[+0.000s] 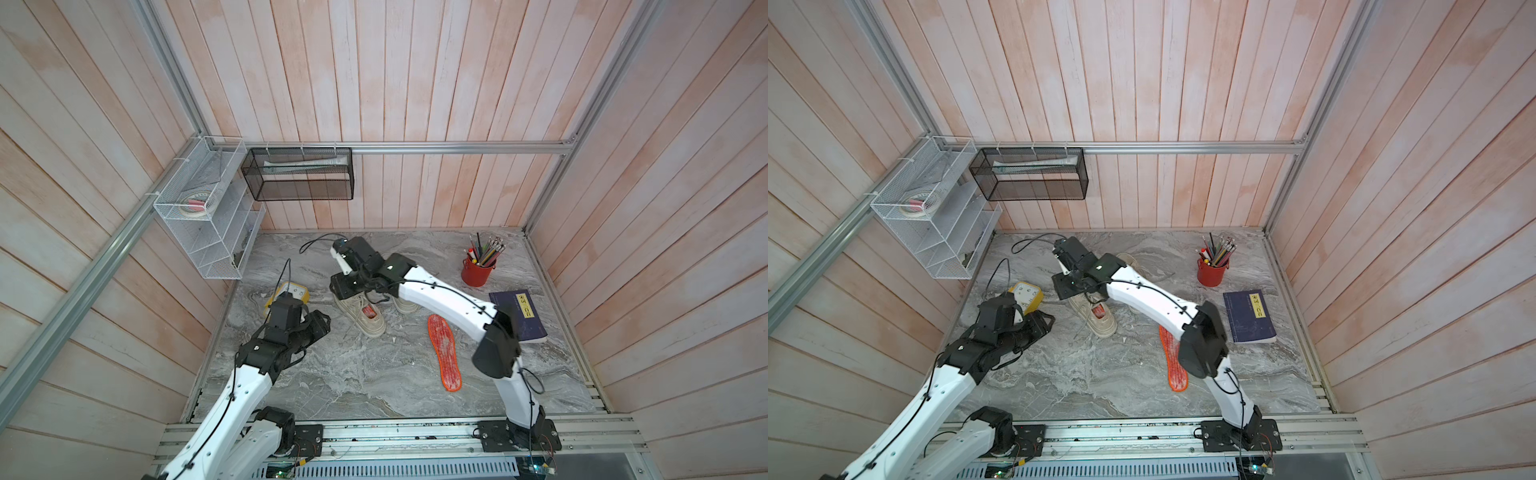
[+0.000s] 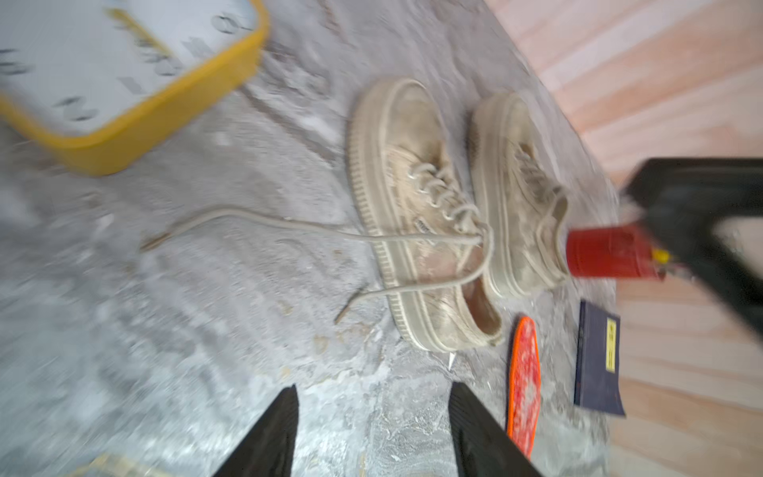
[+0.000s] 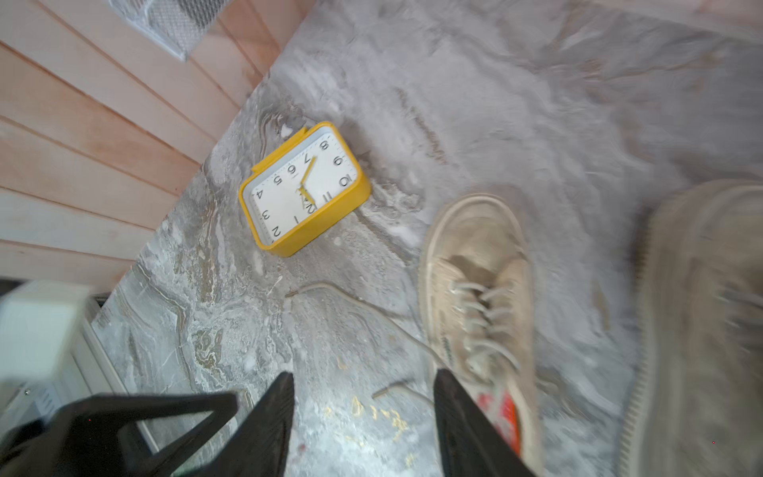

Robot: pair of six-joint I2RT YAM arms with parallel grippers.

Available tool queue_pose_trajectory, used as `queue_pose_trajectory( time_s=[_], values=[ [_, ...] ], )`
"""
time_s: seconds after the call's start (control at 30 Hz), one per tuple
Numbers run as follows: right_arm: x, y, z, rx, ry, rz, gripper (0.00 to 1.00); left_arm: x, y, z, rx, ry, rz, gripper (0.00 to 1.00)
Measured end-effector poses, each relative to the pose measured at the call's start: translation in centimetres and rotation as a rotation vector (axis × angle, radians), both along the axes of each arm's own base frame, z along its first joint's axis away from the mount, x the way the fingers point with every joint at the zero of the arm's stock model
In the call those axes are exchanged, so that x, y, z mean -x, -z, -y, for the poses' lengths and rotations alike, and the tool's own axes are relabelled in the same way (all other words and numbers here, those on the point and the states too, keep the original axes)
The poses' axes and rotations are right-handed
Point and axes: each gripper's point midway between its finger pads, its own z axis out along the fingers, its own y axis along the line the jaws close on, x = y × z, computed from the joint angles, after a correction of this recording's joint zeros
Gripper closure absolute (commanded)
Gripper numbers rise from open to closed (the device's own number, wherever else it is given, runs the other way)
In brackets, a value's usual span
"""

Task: Remove the insole from the shoe
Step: Move the shoe to the center of the board.

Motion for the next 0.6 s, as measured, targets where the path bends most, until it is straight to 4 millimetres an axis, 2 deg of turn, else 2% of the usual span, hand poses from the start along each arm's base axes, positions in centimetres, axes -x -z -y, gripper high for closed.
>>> queue_pose_trajectory(
  time_s=[0.1,0.17,0.23,0.33,0.43,0.6],
  values=[
    [0.5,-2.6,7.0,-0.07,0.119,0.022,0.47,-0.5,2.7,3.5,-0.033,0.195,-0.047,0.39],
    [1.0,-2.9,11.0,-0.112,0.2,0.028,0.48,-0.5,4.5,4.9,-0.059,0.29,-0.072,0.39],
    [1.7,-2.2,13.8,-0.136,0.263,0.02,0.48,-0.8,5.6,5.2,-0.092,0.337,-0.074,0.4],
    [2.6,-0.3,16.5,-0.14,0.334,-0.012,0.49,-1.7,6.9,5.1,-0.153,0.381,-0.072,0.42],
    [2.9,1.1,18.4,-0.136,0.394,-0.039,0.5,-2.8,8.1,5.0,-0.222,0.419,-0.075,0.47],
    [2.7,0.6,20.1,-0.164,0.454,-0.033,0.5,-4.0,10.0,4.9,-0.306,0.483,-0.093,0.48]
  ],
)
